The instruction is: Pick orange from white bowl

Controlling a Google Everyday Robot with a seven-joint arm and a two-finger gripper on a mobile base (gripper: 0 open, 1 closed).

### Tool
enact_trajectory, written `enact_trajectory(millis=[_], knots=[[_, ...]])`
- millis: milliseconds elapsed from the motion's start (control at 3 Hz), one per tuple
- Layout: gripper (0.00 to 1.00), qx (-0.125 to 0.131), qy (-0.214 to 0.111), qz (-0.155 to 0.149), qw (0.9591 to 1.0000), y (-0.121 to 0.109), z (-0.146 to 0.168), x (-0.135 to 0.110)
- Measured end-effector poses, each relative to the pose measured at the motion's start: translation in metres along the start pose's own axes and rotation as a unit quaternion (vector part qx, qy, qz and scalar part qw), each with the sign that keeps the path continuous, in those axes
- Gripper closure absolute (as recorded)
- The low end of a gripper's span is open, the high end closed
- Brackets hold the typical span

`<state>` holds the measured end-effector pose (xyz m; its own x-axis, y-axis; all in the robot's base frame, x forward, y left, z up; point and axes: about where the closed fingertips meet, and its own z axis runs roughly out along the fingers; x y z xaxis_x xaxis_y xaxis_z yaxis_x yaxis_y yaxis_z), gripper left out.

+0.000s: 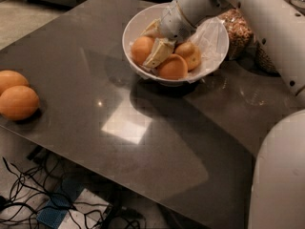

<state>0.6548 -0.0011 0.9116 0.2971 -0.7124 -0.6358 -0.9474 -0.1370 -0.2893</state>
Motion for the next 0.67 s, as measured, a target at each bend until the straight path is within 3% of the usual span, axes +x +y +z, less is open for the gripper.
enact_trajectory(millis=[667], knots=[[1.0, 0.047, 0.004, -0.004, 0.9989, 0.004, -0.045, -0.008]])
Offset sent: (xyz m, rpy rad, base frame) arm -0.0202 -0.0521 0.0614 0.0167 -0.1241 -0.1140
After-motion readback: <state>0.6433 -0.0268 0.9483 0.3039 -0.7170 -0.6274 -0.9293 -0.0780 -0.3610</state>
